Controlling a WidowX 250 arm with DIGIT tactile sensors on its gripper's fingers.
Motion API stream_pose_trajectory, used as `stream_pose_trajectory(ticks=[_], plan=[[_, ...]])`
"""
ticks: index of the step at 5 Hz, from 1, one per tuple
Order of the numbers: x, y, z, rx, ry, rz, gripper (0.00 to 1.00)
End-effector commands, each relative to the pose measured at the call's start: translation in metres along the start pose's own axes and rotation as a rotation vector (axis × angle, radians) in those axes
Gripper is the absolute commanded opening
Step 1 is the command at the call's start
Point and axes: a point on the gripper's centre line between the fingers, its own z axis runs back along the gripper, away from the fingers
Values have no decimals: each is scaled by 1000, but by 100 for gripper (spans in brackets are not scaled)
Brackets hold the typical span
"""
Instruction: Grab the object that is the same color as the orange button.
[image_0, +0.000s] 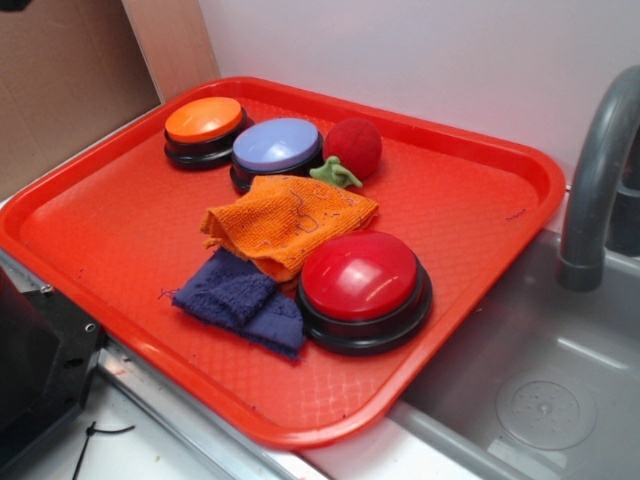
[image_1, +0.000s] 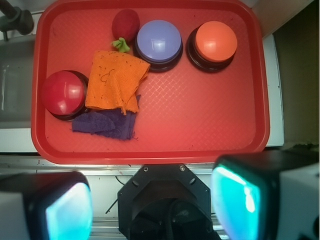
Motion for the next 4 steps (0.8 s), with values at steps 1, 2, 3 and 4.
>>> stream_pose_trajectory(ticks=[1, 2, 3, 4], plan=[[0, 0, 0, 0, 0, 0, 100], [7, -3, -15, -26, -41, 122, 100], [17, 0, -41, -74, -48, 333, 100], [34, 0, -77, -92, -12, 511, 100]])
